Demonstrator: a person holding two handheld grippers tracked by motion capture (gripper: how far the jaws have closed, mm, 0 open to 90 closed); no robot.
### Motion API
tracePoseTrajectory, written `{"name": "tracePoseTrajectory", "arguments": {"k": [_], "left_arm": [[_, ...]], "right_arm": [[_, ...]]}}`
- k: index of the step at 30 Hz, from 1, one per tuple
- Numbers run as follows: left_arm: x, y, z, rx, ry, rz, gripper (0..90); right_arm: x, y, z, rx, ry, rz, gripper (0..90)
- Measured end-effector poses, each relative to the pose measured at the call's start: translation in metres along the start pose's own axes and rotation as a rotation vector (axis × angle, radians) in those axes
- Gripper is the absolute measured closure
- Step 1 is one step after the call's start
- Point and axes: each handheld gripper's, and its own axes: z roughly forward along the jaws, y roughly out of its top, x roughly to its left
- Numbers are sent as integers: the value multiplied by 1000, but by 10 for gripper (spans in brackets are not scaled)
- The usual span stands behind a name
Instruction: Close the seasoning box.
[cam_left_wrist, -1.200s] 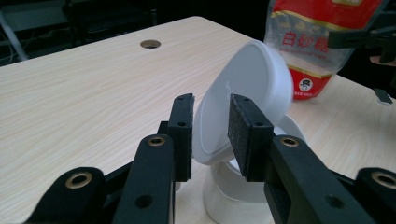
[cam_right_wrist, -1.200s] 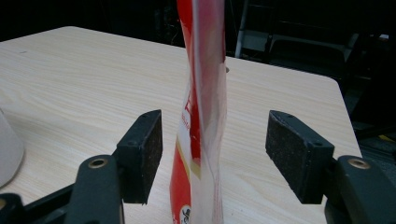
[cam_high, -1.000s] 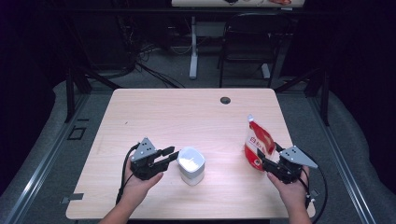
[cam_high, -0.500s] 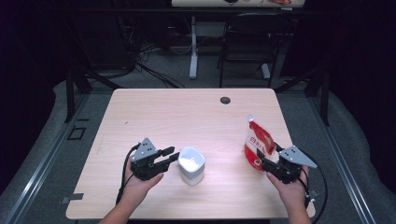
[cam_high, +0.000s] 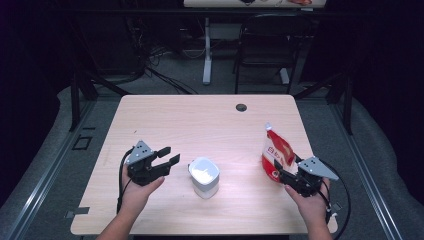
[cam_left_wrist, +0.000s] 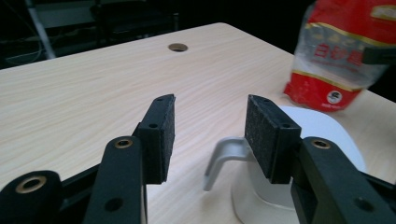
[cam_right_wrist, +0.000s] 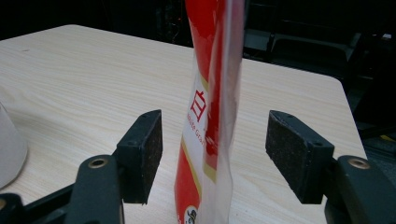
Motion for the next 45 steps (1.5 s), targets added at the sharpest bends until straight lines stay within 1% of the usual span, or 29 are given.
{"name": "tracePoseTrajectory", "arguments": {"k": [2,5,6,8,9,10,12,13,15,17,19,21,26,28,30,33,35,38,40,41,43,44,45], "left_arm": [[4,0,-1,-8,13,-13,525],[10,2,-1,-6,20,-31,508],[12,2,0,-7,25,-42,507],[15,2,3,-9,41,-50,504],[16,2,3,4,43,-48,502],[17,1,4,6,46,-47,502],[19,-1,6,23,62,-29,498],[20,-2,6,27,64,-30,496],[23,-6,4,36,74,-24,489],[26,-11,1,44,84,-31,483],[30,-18,-2,72,95,-15,480],[34,-24,-4,91,100,-12,478],[44,-44,-10,115,122,-43,473],[46,-50,-10,116,122,-60,469],[49,-57,-9,115,120,-81,464],[53,-62,-7,126,125,-87,462],[54,-66,-6,130,136,-90,457],[56,-71,-4,156,150,-73,456],[57,-73,-3,161,148,-84,456],[57,-74,-3,152,145,-101,456],[58,-75,-3,149,134,-116,451],[58,-75,-3,147,137,-119,449],[57,-75,-3,147,141,-110,448]], "right_arm": [[0,0,0,-2,1,2,368],[-1,0,0,-4,-9,4,368],[-1,0,0,-4,-11,5,368],[-1,0,0,-1,-14,4,369],[-1,0,-1,4,-15,2,368],[-1,0,-1,4,-15,2,368],[-1,0,0,5,-12,4,368],[-1,0,0,7,-12,5,369],[-2,-1,0,2,-15,8,368],[-2,-1,-1,5,-12,11,368],[-3,-1,-1,7,-12,14,368],[-2,-1,-1,5,-10,15,368],[-1,-1,0,6,-5,10,369],[-1,-2,1,8,-1,13,369],[-1,-3,2,16,0,7,369],[0,-4,5,13,10,5,368],[0,-5,5,22,13,2,369],[1,-6,6,22,15,2,369],[2,-6,6,30,16,0,368],[2,-6,6,31,13,-4,369],[2,-7,7,30,19,-4,369],[2,-7,7,30,19,1,369],[2,-8,8,31,18,3,369]]}}
